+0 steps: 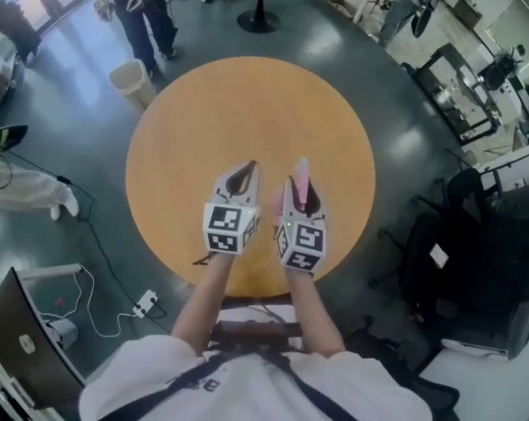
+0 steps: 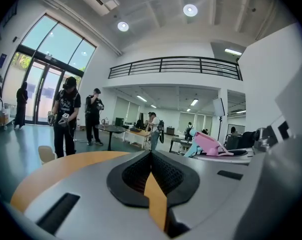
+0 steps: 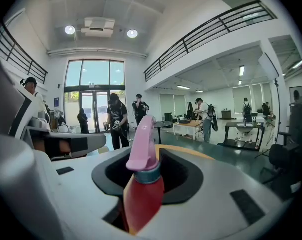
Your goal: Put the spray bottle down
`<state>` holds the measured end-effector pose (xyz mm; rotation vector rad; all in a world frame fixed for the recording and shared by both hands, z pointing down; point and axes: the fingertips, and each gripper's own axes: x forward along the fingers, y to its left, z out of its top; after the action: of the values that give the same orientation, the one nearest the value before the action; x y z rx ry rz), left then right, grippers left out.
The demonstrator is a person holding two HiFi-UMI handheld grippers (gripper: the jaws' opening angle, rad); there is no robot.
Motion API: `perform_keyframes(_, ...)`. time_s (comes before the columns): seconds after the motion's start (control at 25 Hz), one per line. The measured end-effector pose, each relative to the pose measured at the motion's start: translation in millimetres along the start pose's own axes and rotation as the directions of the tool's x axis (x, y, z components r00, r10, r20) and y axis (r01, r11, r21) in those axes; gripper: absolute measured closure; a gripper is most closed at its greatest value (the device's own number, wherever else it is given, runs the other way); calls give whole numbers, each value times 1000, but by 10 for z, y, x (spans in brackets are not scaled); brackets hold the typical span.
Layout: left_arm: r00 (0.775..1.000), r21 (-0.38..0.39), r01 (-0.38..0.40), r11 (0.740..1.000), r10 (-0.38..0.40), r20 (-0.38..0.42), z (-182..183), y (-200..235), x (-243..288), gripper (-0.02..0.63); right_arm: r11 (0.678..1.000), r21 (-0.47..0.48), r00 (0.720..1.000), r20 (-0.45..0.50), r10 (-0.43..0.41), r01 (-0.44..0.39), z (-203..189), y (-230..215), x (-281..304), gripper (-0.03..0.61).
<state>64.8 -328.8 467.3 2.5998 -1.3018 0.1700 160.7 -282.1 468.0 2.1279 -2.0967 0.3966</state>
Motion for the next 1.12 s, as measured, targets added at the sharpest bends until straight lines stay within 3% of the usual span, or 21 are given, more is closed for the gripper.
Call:
perform_keyframes(0.52,991,-64,-23,998,14,-136,-462,205,500,601,997,74,991,-130,-5,15,-354,-372,809,417)
perform_keyframes(1.12,965,-91,-83,992,57,-255,-1017,584,878,601,998,-43,996,-81,33,-37,-283,-427,2040,416)
